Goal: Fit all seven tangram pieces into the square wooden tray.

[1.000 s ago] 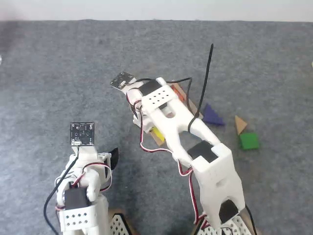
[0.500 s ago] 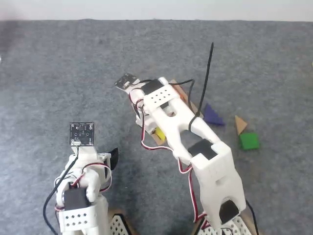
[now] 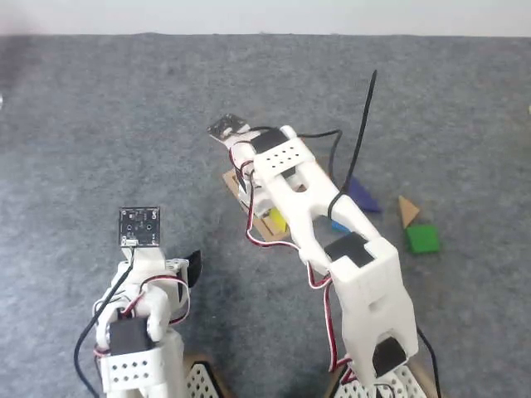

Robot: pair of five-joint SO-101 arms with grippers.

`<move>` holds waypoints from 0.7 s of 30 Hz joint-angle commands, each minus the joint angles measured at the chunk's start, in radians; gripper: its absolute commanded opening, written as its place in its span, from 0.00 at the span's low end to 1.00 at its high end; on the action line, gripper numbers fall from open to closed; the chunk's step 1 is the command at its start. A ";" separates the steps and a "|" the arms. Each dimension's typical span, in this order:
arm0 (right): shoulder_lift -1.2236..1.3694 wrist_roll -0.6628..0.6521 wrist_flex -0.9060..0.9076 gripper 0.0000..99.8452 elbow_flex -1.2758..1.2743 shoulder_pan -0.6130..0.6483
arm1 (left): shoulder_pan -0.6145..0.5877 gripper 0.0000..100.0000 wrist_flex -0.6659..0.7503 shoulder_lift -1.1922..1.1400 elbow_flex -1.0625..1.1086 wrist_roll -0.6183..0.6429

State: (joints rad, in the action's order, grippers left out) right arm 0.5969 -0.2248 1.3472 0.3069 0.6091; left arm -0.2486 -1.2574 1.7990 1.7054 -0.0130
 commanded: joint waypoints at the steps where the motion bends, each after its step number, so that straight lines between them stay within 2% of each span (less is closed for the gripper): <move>1: -0.053 0.014 -0.018 0.32 0.041 -0.013 | 0.000 0.27 -0.005 0.021 -0.022 0.008; 9: -0.105 0.020 -0.007 0.32 0.037 -0.021 | 0.000 0.27 -0.005 0.021 -0.022 0.008; 14: -0.064 0.021 -0.071 0.32 -0.020 -0.028 | 0.000 0.27 -0.005 0.021 -0.022 0.008; 21: -0.013 0.057 -0.125 0.32 -0.029 0.064 | 0.000 0.27 -0.005 0.021 -0.022 0.008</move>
State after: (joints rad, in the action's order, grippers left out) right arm 0.5892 -0.1803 1.2551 0.2700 0.6322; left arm -0.2486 -1.2574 1.7990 1.7054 -0.0130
